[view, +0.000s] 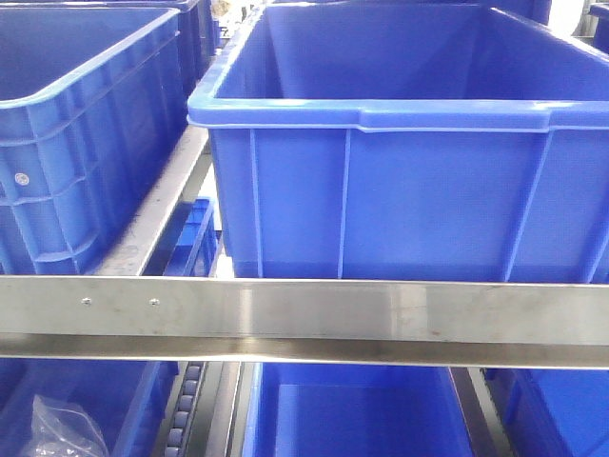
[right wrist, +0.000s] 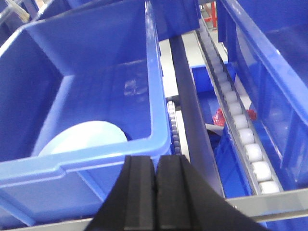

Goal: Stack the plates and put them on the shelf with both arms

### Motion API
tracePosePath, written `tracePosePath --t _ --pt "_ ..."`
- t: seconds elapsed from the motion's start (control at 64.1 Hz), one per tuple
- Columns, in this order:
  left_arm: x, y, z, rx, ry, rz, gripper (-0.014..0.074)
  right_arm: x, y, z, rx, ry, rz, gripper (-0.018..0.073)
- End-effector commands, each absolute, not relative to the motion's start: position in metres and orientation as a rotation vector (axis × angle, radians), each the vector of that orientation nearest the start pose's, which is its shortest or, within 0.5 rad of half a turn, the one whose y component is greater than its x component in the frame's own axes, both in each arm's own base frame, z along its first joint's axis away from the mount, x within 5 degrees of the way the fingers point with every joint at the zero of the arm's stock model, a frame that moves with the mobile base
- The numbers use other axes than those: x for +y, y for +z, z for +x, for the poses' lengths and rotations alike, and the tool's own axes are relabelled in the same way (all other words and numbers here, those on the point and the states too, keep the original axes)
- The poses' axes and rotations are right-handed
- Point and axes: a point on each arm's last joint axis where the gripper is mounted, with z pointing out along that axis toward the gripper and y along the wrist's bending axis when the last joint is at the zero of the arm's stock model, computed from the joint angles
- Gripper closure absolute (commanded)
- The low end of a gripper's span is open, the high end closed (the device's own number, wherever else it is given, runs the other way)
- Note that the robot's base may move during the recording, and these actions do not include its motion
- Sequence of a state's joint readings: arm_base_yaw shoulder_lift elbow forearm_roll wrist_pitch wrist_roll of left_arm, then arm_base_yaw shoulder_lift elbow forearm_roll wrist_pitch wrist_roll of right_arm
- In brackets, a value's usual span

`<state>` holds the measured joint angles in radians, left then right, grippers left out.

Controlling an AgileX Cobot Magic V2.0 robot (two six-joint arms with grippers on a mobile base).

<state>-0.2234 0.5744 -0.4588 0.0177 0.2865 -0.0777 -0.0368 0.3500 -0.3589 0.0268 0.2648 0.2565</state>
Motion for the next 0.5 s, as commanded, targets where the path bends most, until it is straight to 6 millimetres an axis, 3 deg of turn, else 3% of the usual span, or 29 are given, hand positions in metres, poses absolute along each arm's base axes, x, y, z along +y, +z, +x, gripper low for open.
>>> tracePosePath --t 0.0,0.39,0.484 --pt "-0.027 0.313 0.121 1.774 -0.211 0.130 0.0513 -0.003 0.301 0.086 1.625 0.173 0.251 0.0538" --pt "-0.027 0.313 0.121 1.774 -0.211 0.130 0.0512 -0.003 0.301 0.086 1.623 0.173 0.251 0.0538" --pt "-0.027 0.313 0.121 1.774 -0.211 0.130 0.0513 -0.003 0.298 0.072 1.567 0.179 0.242 0.0538"
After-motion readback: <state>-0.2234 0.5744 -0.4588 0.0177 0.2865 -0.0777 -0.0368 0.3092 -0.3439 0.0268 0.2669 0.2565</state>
